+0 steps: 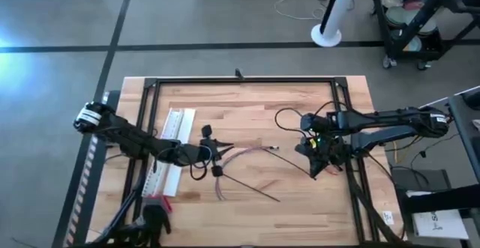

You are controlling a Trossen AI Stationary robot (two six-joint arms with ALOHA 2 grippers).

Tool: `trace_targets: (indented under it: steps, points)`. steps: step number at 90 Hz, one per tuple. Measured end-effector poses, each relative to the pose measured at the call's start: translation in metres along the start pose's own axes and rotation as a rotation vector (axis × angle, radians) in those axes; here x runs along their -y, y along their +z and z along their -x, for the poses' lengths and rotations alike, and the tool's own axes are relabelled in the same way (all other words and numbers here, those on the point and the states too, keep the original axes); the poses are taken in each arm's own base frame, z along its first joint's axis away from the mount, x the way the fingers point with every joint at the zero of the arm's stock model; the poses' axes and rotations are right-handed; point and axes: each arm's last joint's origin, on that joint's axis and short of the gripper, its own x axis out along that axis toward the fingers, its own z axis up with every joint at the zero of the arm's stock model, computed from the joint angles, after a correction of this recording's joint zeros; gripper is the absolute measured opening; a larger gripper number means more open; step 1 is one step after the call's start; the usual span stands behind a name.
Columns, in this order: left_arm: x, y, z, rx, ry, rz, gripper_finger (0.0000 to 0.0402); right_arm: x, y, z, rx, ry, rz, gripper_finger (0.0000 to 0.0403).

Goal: Ziptie cables
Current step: Wrap the cable wires using black ziptie

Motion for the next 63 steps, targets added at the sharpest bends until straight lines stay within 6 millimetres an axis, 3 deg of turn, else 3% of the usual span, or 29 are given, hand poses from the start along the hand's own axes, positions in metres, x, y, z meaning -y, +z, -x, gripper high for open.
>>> trace_targets:
  steps: [35, 63]
  points:
    - [0.000, 0.000, 0.000, 0.000, 0.000, -0.001, 0.0022, -0.002, -0.001, 0.001, 0.012, 0.001, -0.017, 0.0000]
    - [0.000, 0.000, 0.000, -0.002, 0.001, -0.001, 0.0022, -0.016, 0.031, -0.014, 0.070, 0.013, 0.093, 0.0000]
